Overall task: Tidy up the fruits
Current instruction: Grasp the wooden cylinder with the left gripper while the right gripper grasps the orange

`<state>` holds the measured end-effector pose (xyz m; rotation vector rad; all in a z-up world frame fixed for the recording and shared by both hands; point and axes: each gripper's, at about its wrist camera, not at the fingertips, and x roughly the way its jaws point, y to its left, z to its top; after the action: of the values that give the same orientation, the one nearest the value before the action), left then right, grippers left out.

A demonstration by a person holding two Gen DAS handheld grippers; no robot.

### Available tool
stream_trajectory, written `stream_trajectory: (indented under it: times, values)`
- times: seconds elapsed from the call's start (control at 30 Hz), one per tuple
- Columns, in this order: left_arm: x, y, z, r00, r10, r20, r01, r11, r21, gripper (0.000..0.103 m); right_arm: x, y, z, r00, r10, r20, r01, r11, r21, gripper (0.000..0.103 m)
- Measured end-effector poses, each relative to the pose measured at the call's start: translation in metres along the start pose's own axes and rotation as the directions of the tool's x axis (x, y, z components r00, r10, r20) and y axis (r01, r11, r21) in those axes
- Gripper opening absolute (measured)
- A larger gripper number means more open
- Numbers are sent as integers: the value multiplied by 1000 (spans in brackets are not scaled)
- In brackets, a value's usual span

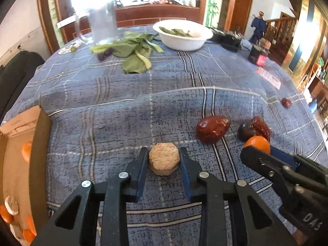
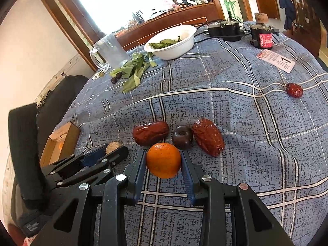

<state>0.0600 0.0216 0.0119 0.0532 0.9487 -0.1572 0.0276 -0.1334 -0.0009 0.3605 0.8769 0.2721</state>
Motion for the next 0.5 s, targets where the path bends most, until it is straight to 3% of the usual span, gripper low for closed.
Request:
stream_trajectory:
  times: [0.3,0.5]
  values:
    - [-58,33,-13,994,-53,91,63,992,-108,29,-5,10,-3,998,58,22,-57,998,-38,36]
    - [-104,88,-38,988,-9,154,48,967,-249,29,-6,21,-7,996,83,23,-81,994,-68,36]
